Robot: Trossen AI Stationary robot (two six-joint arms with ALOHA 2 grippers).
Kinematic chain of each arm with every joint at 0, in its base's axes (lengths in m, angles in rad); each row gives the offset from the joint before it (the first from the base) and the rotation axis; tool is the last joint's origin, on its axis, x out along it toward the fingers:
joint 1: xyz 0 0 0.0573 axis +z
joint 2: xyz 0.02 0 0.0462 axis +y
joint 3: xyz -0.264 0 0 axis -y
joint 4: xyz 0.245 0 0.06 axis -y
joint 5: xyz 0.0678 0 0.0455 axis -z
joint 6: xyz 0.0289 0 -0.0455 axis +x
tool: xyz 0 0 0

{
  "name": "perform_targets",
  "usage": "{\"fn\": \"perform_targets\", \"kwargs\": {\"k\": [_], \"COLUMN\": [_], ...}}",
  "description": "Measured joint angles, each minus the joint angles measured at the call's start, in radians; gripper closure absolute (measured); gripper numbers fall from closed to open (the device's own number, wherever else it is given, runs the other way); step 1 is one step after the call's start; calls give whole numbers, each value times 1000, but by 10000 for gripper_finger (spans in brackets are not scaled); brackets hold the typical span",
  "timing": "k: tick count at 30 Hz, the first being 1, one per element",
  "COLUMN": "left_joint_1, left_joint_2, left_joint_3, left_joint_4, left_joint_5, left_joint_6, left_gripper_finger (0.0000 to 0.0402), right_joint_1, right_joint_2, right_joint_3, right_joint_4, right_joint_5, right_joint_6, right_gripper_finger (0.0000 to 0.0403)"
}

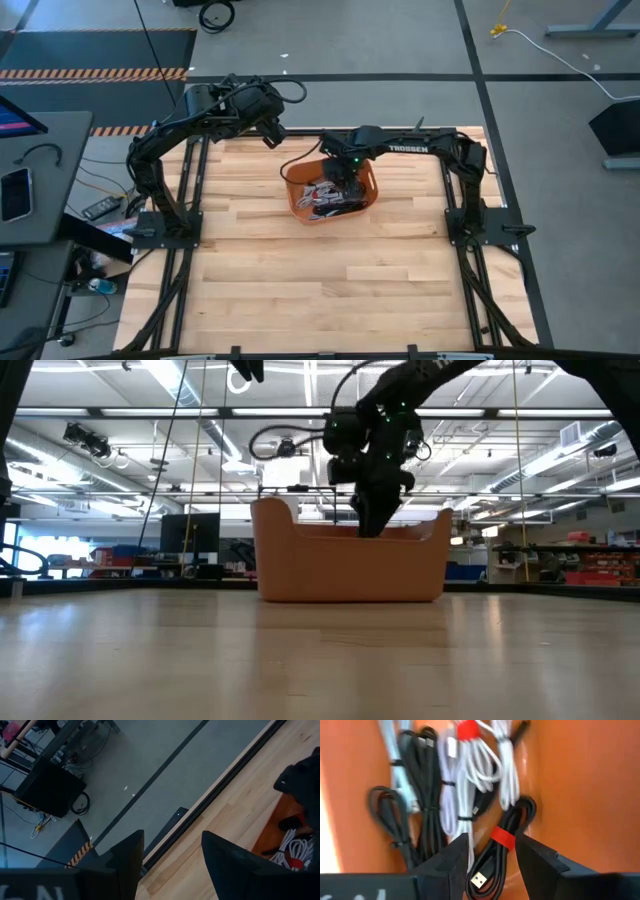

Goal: Pick and place USB-C Cables
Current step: Adjust the white USB cable in the orange bin

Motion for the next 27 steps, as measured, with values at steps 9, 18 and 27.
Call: {"fn": "perform_targets", "kwargs": {"k": [9,18,27], "left_joint_1": [0,0,0], "left_joint_2": [0,0,0], "left_joint_3": [0,0,0], "left_joint_4": [0,-5,-5], "left_joint_5": [0,0,0], "left_joint_6": [0,0,0], "left_gripper_finger": [196,196,196], "right_joint_1": [-26,-36,-22], "right_joint_2": [0,-3,-3], "right_joint_3": [-100,-159,-159], "right_joint_4": [85,114,133], "right_joint_5": [7,43,35], "right_joint_6": [78,74,100], "right_gripper_finger": [236,236,236]}}
